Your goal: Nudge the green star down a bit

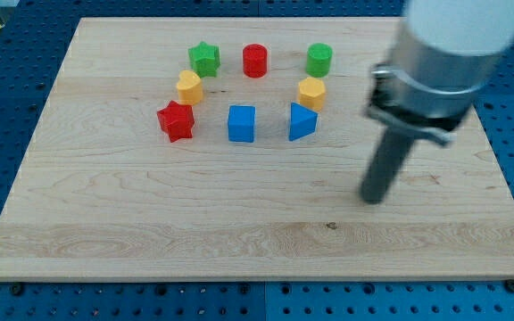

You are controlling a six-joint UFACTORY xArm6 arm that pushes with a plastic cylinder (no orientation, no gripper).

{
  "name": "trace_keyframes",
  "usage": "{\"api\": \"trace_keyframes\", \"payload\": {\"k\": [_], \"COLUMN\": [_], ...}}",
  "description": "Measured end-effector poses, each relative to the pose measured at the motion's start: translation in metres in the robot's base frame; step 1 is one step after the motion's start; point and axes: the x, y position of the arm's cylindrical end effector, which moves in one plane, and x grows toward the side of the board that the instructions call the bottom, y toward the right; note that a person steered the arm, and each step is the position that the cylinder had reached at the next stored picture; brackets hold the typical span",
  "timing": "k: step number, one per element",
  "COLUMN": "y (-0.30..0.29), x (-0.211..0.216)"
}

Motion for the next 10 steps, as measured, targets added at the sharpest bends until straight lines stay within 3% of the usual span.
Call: {"api": "trace_keyframes", "payload": {"k": [2,3,5,6,8,10], "y": [-0.215,-0.300,-0.283,-0.256,-0.228,-0.194], "x": [-0.016,-0.079,-0.251,-0.298,-0.293,-0.249]}}
